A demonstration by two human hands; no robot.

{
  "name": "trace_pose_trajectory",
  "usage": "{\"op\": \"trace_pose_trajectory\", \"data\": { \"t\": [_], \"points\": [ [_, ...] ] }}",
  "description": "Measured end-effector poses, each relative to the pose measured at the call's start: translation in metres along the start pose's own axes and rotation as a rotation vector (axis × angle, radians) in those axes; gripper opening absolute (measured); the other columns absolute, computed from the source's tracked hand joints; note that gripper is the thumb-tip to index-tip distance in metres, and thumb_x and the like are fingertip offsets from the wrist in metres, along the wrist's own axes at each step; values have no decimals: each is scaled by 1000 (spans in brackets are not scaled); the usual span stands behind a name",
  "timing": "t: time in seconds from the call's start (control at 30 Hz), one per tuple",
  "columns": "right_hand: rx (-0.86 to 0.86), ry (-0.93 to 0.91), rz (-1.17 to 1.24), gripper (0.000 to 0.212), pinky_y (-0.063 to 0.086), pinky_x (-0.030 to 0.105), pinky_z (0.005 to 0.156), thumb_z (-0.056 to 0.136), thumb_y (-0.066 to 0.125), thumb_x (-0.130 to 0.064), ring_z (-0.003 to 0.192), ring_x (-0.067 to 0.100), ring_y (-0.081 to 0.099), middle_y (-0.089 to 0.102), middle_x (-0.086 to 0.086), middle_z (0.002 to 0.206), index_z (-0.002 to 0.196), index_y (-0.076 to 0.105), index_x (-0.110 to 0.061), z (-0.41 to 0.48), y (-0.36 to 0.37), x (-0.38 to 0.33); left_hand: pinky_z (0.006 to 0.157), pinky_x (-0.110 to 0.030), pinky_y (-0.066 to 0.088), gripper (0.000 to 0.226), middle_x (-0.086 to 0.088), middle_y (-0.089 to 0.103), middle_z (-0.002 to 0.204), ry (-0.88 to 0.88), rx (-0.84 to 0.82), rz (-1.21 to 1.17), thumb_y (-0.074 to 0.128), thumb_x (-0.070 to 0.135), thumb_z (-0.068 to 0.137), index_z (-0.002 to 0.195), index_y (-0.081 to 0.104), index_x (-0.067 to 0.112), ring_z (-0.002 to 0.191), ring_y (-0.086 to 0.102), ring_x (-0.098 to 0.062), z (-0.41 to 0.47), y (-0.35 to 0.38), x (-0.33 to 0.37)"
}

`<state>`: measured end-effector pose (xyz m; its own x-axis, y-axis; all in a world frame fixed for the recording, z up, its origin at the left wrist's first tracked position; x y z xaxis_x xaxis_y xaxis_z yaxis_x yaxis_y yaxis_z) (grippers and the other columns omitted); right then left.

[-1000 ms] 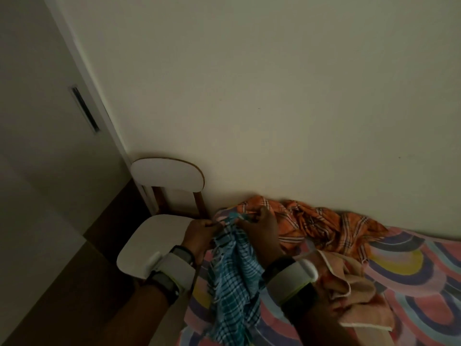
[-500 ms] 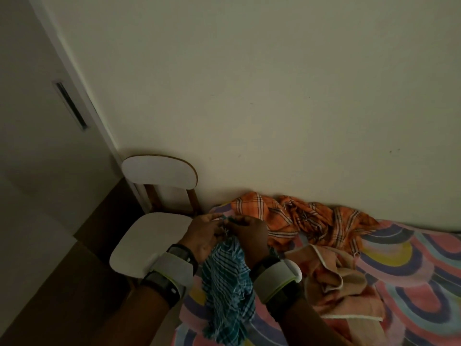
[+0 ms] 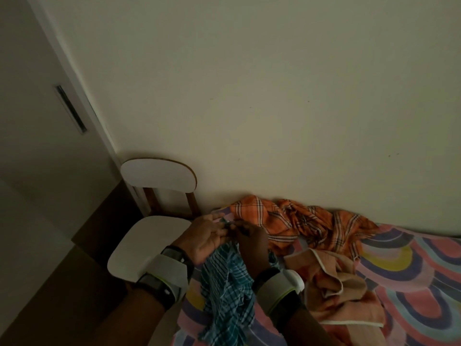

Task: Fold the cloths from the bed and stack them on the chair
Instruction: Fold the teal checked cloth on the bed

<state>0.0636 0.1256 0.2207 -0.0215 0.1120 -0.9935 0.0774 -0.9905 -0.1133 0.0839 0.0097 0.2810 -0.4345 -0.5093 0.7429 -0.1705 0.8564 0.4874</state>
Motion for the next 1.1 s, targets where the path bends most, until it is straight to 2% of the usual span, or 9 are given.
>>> {"op": "trace_pose_trajectory", "data": {
  "t": [0.07, 0.17, 0.3, 0.37, 0.43, 0.53, 0.63, 0.87, 1.1],
  "points": [
    [-39, 50, 52, 24, 53, 37, 60, 94, 53, -9, 65, 20, 60, 66, 8, 69, 75, 67, -15, 5, -7, -5, 71, -32, 58, 24, -18, 63, 101, 39, 68, 123, 40, -7, 93, 112, 47, 6, 86, 63, -24, 0, 1, 0],
    [-147, 46, 19, 34, 42, 18, 57, 99, 38, -6, 63, 7, 51, 54, -5, 67, 72, 53, -21, 12, -23, -16, 75, -24, 53, 27, -10, 66, 105, 317, 299, 793, 60, 3, 86, 111, 60, 10, 99, 63, -23, 8, -20, 6],
    [-372, -188, -286, 27, 44, 17, 62, 99, 39, -4, 67, 1, 58, 60, 2, 77, 82, 57, -15, 24, -40, -49, 96, -31, 48, 45, -3, 60, 120, 430, -5, 1080, 75, 8, 74, 115, 58, 12, 114, 54, -13, 9, -6, 12],
    [-462, -347, -483, 19, 48, 28, 71, 97, 43, -11, 75, 15, 60, 63, 11, 83, 87, 59, -10, 35, -46, -73, 93, -35, 50, 39, -5, 64, 109, 492, -86, 1092, 77, 16, 72, 105, 58, 8, 106, 59, -15, 9, 10, 21],
    [-566, -430, -561, 18, 46, 32, 74, 96, 41, -18, 75, 14, 56, 61, 2, 82, 85, 56, -15, 43, -55, -105, 84, -35, 53, 36, -8, 67, 98, 571, -119, 1049, 77, 20, 70, 98, 58, 6, 96, 64, -15, 9, 23, 31],
    [-640, -542, -615, 18, 46, 27, 78, 90, 41, -6, 82, 12, 56, 60, -3, 87, 91, 58, -12, 55, -65, -157, 73, -12, 50, 26, 7, 67, 90, 636, -178, 897, 70, -1, 77, 97, 63, 13, 82, 65, 6, 8, 47, 43],
    [-636, -643, -672, 25, 42, 15, 74, 89, 39, 2, 75, 2, 53, 57, -9, 84, 90, 54, -18, 63, -68, -210, 68, -8, 47, 30, 19, 66, 76, 765, -89, 782, 67, -7, 77, 88, 61, 21, 73, 62, 11, 3, 69, 64],
    [-393, -865, -447, 26, 38, 14, 66, 96, 36, -8, 67, -1, 46, 50, -14, 73, 80, 51, -21, 72, -80, -318, 53, -18, 39, 16, 16, 60, 76, 1114, -112, 904, 66, 6, 82, 79, 54, 16, 49, 45, -15, -28, 104, 136],
    [-403, -913, -282, 21, 37, 16, 61, 94, 36, -10, 61, 2, 45, 50, -6, 68, 79, 51, -12, 58, -85, -364, 52, -11, 38, 16, 13, 62, 76, 1393, -22, 837, 69, 17, 79, 87, 56, 23, 47, 48, -5, -74, 130, 149]
  ]
}}
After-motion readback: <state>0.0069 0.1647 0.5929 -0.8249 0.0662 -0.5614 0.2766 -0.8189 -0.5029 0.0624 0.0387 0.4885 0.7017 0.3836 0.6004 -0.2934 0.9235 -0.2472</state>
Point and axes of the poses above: each hand's wrist, its own z-axis towards the middle knuckle, its own y-axis out of the palm, x = y × z, the point moved 2 cm from there along z, towards the middle knuckle
